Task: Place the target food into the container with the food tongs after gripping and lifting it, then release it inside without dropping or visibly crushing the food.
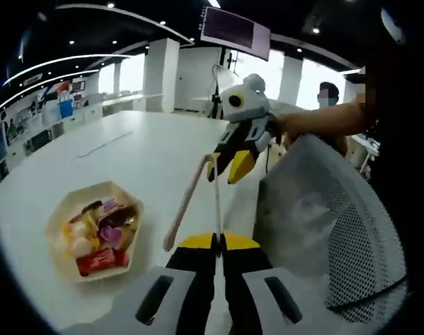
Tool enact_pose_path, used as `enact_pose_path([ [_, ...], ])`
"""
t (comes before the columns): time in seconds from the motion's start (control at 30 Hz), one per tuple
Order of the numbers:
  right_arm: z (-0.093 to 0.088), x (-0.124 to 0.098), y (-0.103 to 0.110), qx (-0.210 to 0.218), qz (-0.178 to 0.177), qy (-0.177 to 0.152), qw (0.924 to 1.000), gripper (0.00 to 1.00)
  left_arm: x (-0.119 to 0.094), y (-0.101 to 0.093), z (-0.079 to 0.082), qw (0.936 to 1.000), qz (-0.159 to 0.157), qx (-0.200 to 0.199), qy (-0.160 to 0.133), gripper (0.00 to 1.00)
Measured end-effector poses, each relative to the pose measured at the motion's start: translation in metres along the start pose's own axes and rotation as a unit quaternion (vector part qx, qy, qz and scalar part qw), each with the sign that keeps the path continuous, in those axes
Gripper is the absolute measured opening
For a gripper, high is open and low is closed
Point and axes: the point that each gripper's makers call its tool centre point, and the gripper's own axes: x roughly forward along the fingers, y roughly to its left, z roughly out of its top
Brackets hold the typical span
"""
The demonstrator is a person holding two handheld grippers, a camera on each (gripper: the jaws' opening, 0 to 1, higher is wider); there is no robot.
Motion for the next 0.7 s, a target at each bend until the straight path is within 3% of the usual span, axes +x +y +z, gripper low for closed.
enact_pose_path([
  [0.1,-0.009,0.002,0.001,-0.005,-0.004,0.03,0.9995,0.25,0.006,0.004,-0.017,0.9995,-0.006,0.017,0.027,0.0],
  [0.2,-0.011,0.002,0.003,-0.017,-0.011,0.039,0.999,0.24,0.011,0.007,-0.031,0.9985,-0.013,0.025,0.046,0.0],
  [0.3,-0.006,-0.004,-0.001,-0.024,-0.031,0.032,0.9987,0.25,0.014,0.013,-0.044,0.9974,-0.012,0.041,0.058,0.0],
  [0.33,-0.004,-0.005,-0.001,-0.024,-0.034,0.027,0.9988,0.24,0.014,0.012,-0.05,0.9962,-0.019,0.049,0.069,0.0],
  [0.37,0.002,-0.009,-0.001,-0.022,-0.04,0.015,0.9988,0.23,0.013,0.013,-0.062,0.9921,-0.024,0.071,0.101,0.0],
  [0.53,0.011,-0.024,0.003,-0.025,-0.061,-0.003,0.9978,0.23,0.019,0.016,-0.067,0.9929,-0.031,0.068,0.093,0.0],
  [0.7,-0.001,-0.035,0.002,-0.013,-0.091,-0.003,0.9957,0.26,0.02,0.019,-0.072,0.9929,-0.038,0.077,0.082,0.0],
])
